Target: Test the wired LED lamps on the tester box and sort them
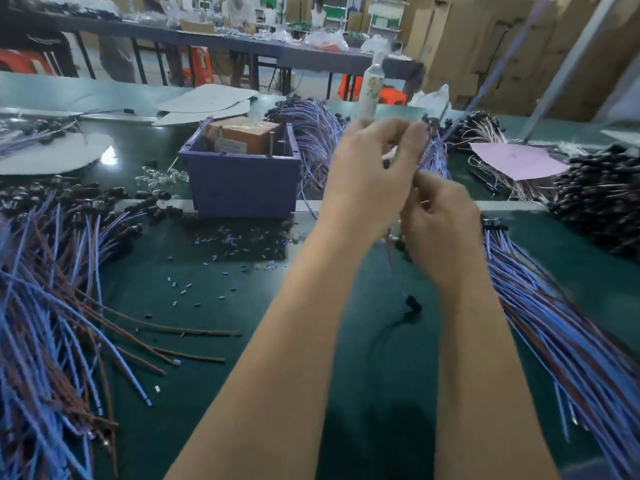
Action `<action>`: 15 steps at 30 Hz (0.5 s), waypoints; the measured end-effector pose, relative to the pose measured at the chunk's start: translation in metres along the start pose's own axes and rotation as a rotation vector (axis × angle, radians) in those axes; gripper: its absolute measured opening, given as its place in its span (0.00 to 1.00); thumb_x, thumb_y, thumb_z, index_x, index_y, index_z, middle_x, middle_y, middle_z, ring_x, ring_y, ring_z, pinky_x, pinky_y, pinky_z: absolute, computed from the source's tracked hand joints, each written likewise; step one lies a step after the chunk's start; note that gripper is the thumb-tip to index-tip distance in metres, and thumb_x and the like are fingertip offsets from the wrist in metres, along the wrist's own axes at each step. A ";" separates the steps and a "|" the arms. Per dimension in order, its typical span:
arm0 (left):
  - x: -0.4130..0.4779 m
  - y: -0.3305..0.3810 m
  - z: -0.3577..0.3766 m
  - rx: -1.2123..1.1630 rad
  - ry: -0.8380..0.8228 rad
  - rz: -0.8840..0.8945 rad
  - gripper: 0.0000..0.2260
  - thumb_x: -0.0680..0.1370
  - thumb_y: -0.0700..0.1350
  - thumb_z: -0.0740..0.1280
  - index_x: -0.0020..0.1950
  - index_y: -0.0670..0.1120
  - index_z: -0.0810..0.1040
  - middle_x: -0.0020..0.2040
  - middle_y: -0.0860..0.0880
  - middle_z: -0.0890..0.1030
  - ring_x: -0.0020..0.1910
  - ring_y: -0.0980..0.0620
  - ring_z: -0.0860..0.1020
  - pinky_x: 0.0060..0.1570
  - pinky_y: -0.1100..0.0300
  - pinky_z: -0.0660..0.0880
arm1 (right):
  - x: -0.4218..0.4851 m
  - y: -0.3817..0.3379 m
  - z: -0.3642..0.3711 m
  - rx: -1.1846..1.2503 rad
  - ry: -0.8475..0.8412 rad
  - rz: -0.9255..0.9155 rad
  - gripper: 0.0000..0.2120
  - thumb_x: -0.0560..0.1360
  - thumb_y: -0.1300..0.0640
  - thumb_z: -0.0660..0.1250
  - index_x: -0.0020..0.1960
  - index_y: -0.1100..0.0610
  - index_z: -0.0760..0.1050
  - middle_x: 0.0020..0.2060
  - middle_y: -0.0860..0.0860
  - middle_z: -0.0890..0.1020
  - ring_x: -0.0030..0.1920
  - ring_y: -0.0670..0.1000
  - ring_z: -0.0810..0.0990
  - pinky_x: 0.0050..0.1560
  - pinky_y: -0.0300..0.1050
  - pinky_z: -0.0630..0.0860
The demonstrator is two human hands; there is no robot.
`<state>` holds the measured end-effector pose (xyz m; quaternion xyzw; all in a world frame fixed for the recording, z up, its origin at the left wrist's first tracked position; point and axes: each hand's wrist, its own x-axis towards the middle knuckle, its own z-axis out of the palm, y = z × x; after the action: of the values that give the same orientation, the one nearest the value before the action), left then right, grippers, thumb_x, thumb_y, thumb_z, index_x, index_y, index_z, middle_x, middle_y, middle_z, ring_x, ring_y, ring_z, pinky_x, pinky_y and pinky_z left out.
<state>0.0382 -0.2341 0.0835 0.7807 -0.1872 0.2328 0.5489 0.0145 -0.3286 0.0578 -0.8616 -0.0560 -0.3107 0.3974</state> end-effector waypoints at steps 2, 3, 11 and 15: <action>-0.004 0.005 0.024 0.141 -0.027 -0.075 0.15 0.81 0.55 0.57 0.57 0.48 0.78 0.48 0.47 0.79 0.47 0.50 0.77 0.46 0.58 0.71 | 0.003 0.014 -0.025 0.168 0.219 0.120 0.14 0.80 0.52 0.59 0.41 0.56 0.77 0.30 0.51 0.78 0.32 0.50 0.79 0.37 0.43 0.77; -0.008 0.006 0.038 0.194 -0.113 -0.141 0.17 0.81 0.57 0.56 0.59 0.48 0.77 0.49 0.46 0.81 0.48 0.46 0.78 0.49 0.56 0.73 | 0.004 0.022 -0.035 0.303 0.336 0.207 0.14 0.81 0.53 0.58 0.42 0.56 0.78 0.29 0.50 0.79 0.30 0.49 0.80 0.36 0.44 0.78; -0.017 0.007 0.158 -0.408 -0.262 -0.447 0.07 0.80 0.40 0.61 0.47 0.41 0.77 0.44 0.39 0.83 0.47 0.42 0.82 0.52 0.50 0.78 | -0.025 0.080 -0.071 1.096 0.781 0.608 0.14 0.82 0.57 0.56 0.42 0.60 0.76 0.26 0.49 0.81 0.29 0.45 0.81 0.34 0.36 0.79; -0.020 -0.003 0.204 -0.162 -0.333 -0.330 0.07 0.78 0.40 0.63 0.52 0.42 0.80 0.49 0.42 0.83 0.50 0.44 0.80 0.53 0.57 0.74 | -0.044 0.112 -0.074 1.138 0.737 0.845 0.19 0.83 0.52 0.53 0.42 0.62 0.75 0.29 0.52 0.83 0.29 0.46 0.82 0.33 0.37 0.80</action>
<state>0.0560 -0.4252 0.0104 0.7816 -0.1630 -0.0077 0.6020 -0.0186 -0.4514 -0.0042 -0.3170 0.2601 -0.3223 0.8532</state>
